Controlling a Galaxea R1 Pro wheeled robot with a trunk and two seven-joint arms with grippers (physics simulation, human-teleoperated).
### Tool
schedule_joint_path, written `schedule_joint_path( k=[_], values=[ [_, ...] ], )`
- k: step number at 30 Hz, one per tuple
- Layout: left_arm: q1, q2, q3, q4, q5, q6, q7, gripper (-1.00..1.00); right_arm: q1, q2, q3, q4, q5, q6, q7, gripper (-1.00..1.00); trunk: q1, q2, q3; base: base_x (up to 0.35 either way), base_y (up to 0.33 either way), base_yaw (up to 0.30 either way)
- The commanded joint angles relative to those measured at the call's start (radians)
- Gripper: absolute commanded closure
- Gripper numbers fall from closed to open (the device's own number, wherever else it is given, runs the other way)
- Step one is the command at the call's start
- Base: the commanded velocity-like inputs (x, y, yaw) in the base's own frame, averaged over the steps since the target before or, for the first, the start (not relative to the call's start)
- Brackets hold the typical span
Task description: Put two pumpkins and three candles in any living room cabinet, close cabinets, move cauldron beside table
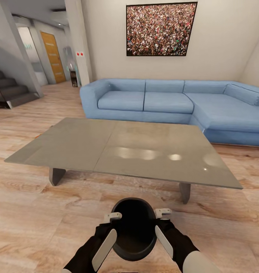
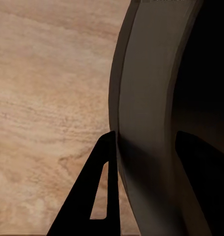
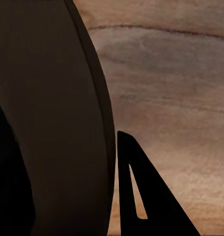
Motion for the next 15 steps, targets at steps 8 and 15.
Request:
schedule_joint_path(
  k=[8, 15],
  values=[
    [-0.001, -0.007, -0.002, -0.008, 0.013, 0.003, 0.019, 1.0, 0.0, -0.004, 0.026, -0.003, -0.042, 0.002, -0.006, 1.0, 0.003, -0.002, -0.032, 0.0, 0.0, 0.0],
    [-0.001, -0.021, 0.041, -0.038, -0.021, -0.041, -0.064, 1.0, 0.0, 0.033, -0.1, -0.003, 0.157, 0.002, 0.03, 1.0, 0.006, -0.004, -0.055, 0.0, 0.0, 0.0]
  ],
)
